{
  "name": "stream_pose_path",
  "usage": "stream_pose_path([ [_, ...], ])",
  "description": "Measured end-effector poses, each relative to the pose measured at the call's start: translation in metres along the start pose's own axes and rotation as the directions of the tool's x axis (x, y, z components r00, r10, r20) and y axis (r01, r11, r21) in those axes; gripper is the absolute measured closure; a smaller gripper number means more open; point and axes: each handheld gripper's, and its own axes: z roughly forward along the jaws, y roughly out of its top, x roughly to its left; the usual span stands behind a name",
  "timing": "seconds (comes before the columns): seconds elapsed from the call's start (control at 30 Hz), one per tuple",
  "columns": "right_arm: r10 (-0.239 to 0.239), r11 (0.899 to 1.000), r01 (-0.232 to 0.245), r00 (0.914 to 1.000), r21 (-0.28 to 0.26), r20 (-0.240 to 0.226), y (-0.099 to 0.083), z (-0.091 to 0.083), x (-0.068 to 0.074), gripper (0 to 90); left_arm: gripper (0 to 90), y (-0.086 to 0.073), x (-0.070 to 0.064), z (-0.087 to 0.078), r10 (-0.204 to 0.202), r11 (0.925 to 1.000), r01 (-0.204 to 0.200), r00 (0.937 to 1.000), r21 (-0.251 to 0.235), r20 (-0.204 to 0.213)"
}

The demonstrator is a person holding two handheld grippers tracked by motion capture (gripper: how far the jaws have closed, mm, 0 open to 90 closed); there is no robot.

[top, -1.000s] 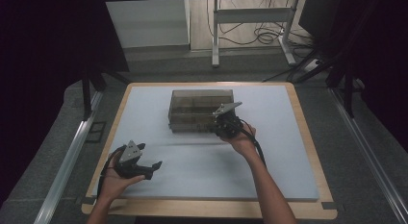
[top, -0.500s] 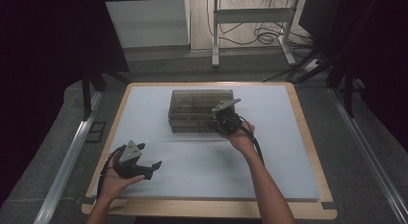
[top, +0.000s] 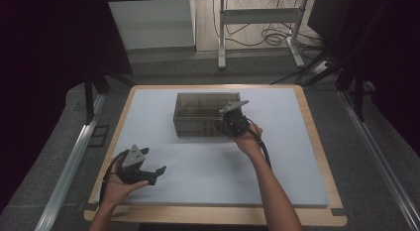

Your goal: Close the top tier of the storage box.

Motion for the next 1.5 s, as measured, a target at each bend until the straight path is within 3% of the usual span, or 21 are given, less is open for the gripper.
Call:
stream_pose_path([
  [0.77,0.011,1.000,-0.011,0.9998,-0.008,0.016,0.000,0.002,-0.002,88.4,8.2,0.000,0.001,-0.001,0.002,1.0000,-0.002,1.0000,-0.004,-0.002],
  [1.27,-0.011,1.000,0.012,0.9999,-0.018,0.009,-0.008,-0.013,0.002,88.2,8.1,0.000,0.000,0.000,0.001,1.0000,-0.001,1.0000,0.002,-0.001],
  [1.4,-0.012,1.000,0.012,0.9999,-0.019,-0.010,-0.012,-0.016,0.002,82.5,8.1,0.000,0.001,0.000,0.003,1.0000,-0.003,1.0000,0.002,-0.002],
  [1.5,-0.011,1.000,0.010,0.9997,-0.017,-0.022,-0.017,-0.019,0.002,73.2,8.1,0.000,0.001,0.000,0.003,1.0000,-0.003,1.0000,0.003,-0.002],
])
